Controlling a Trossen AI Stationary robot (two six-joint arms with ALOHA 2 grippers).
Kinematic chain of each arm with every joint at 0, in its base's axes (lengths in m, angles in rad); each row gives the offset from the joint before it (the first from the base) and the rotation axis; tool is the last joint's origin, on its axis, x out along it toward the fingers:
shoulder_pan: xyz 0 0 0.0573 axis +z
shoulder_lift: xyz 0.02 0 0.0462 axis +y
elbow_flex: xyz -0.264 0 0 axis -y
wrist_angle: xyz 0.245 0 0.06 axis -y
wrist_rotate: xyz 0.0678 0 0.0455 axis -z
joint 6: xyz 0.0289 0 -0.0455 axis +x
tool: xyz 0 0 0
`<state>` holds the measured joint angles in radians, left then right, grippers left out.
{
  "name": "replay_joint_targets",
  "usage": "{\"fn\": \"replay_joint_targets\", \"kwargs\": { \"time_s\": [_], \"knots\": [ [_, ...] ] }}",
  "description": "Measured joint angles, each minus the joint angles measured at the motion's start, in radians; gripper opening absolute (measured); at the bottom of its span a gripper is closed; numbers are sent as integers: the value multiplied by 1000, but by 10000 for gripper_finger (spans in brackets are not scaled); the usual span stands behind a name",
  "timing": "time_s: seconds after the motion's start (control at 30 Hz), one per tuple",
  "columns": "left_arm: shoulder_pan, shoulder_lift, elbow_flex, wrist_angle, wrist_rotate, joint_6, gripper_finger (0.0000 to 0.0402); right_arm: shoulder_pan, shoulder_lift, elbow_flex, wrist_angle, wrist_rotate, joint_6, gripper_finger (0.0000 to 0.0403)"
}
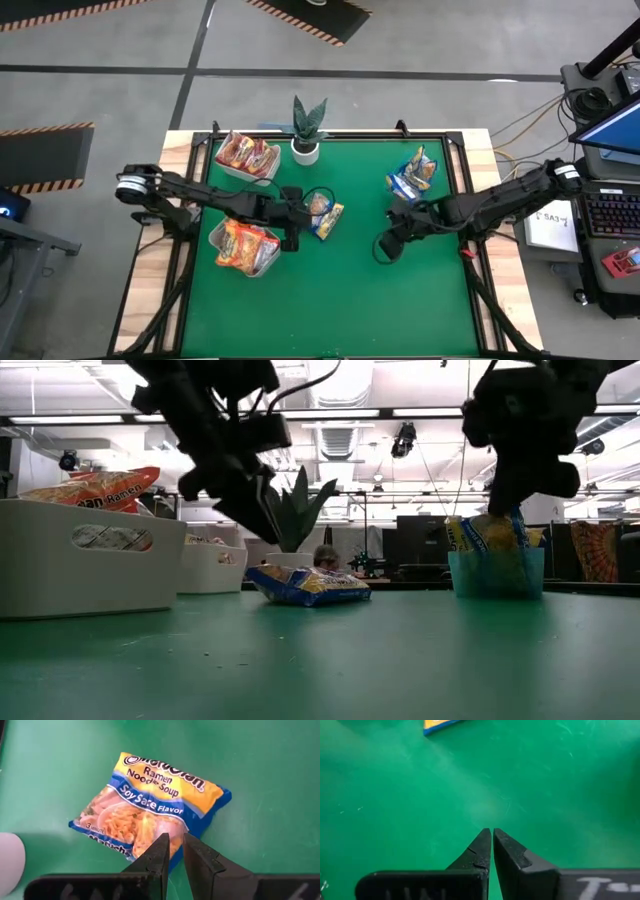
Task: Sort Maruchan noodles
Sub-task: Put the blue noodle pack into the blue bin
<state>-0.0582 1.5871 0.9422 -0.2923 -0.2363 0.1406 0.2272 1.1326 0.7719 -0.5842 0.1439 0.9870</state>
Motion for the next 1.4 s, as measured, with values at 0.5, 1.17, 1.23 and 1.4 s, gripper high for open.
{"fn": "replay_joint_targets", "kwargs": {
  "time_s": [0.5,1.17,1.23,1.4],
  "knots": [
    [23,100,-41,145,-87,2,38,0,79,0,29,8,131,193],
    [19,118,-41,235,114,-21,38,-37,259,-3,394,70,40,325],
    [19,101,-41,203,111,-20,38,-46,291,-3,466,70,18,326],
    [22,73,-42,133,90,-18,38,-88,366,-3,565,76,-34,327]
  ]
}}
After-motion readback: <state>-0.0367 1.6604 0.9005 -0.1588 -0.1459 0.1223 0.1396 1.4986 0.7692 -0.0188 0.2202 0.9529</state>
